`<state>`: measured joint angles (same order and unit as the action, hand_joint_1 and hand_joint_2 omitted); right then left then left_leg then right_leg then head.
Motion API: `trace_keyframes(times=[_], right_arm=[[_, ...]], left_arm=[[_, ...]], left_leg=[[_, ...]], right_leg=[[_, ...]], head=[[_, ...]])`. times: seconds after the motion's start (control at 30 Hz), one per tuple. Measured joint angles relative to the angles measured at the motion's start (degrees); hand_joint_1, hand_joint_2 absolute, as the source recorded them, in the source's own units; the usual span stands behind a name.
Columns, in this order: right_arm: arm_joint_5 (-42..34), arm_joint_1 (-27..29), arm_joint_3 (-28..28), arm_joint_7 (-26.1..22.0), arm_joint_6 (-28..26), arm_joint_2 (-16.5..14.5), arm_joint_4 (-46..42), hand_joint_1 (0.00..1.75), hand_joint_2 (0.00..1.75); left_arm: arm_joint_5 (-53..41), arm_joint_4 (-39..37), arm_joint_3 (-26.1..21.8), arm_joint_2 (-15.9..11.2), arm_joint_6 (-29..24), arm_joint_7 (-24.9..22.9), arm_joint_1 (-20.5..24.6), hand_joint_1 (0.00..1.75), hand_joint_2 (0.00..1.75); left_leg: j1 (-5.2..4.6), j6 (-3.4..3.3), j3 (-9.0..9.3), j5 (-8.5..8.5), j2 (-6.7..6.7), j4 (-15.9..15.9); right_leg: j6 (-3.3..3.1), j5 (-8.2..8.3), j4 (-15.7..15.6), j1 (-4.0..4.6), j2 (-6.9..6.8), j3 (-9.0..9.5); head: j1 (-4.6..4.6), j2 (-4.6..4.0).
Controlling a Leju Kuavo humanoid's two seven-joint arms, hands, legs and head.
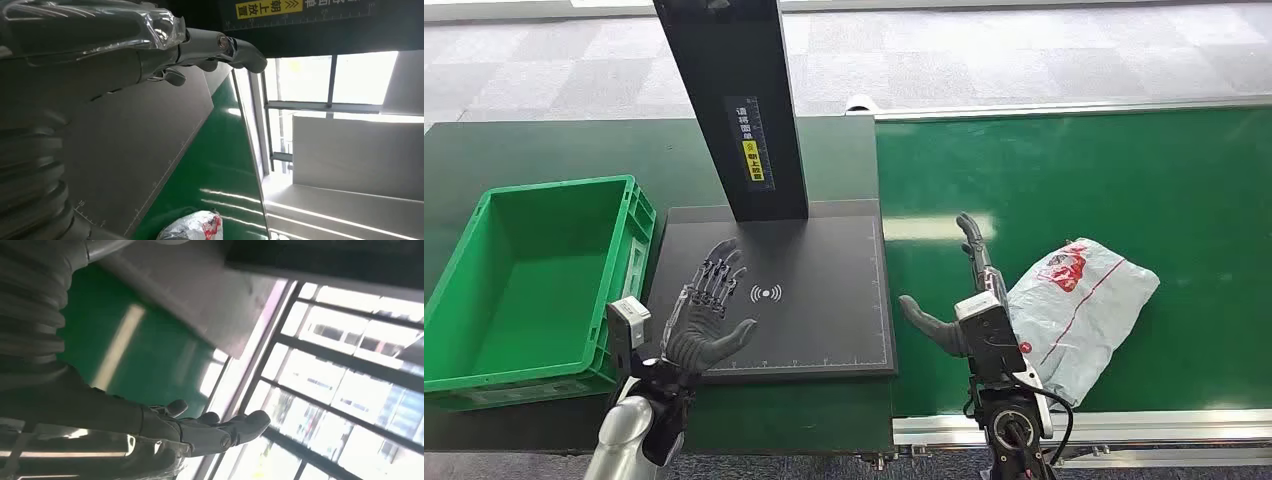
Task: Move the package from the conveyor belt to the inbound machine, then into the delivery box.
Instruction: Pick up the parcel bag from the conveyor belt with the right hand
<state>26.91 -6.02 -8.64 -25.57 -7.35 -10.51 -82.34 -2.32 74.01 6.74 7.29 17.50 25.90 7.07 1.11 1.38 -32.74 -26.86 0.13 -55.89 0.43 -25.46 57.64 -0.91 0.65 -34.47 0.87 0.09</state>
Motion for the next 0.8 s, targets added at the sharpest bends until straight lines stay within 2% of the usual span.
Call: trace_keyframes(times=[0.07, 0.23, 0.37, 0.47, 0.57, 0.8], right_arm=[[2.02, 0.13, 0.53, 1.16, -1.88, 0.01, -0.02, 0.0, 1.75], [12.63, 1.09, 5.29, 7.72, -12.61, 0.15, -0.05, 0.0, 1.75], [19.84, 2.05, 10.32, 14.54, -14.61, 0.15, -0.07, 0.0, 1.75], [23.22, 2.58, 14.22, 21.11, -12.37, 0.0, -0.03, 0.0, 1.75], [25.8, 2.94, 17.07, 27.78, -6.45, -0.28, 0.54, 0.0, 1.75], [30.23, 2.94, 17.99, 33.54, 3.59, -0.61, 4.86, 0.0, 1.75]], left_arm=[[-0.06, 0.28, -0.1, -0.02, -0.02, 0.0, -0.27, 0.0, 1.75], [-0.98, 1.56, -0.3, -0.1, -0.03, -0.52, -1.29, 0.0, 1.75], [-1.72, 2.41, -0.45, -0.08, -0.01, -1.47, -1.56, 0.0, 1.75], [-2.22, 2.67, -0.69, -0.05, 0.29, -2.27, -1.73, 0.0, 1.75], [-2.94, 2.67, -0.88, 0.12, 0.93, -3.17, -1.82, 0.0, 1.75], [-4.63, 2.64, -0.96, 0.38, 1.59, -4.22, -1.89, 0.0, 1.75]], left_leg=[[0.0, 0.0, 0.0, 0.0, 0.0, 0.0], [-0.01, -0.01, 0.01, 0.0, -0.04, -0.01], [-0.01, 0.0, 0.01, 0.0, -0.04, -0.01], [0.0, 0.0, 0.01, 0.0, -0.03, 0.0], [0.0, 0.0, 0.01, -0.01, -0.01, 0.0], [0.0, 0.0, 0.01, 0.0, -0.04, 0.0]], right_leg=[[0.0, 0.0, 0.0, 0.0, 0.0, 0.0], [0.01, 0.01, -0.01, -0.01, -0.05, 0.03], [0.02, 0.01, -0.01, -0.01, -0.05, 0.03], [0.01, 0.01, -0.01, -0.01, -0.05, 0.03], [0.01, 0.01, -0.01, -0.01, -0.05, 0.02], [0.01, 0.01, 0.0, 0.0, -0.05, 0.04]], head=[[0.02, 0.0], [0.02, 0.0], [0.02, 0.0], [0.02, 0.0], [0.02, 0.0], [0.01, 0.0]])
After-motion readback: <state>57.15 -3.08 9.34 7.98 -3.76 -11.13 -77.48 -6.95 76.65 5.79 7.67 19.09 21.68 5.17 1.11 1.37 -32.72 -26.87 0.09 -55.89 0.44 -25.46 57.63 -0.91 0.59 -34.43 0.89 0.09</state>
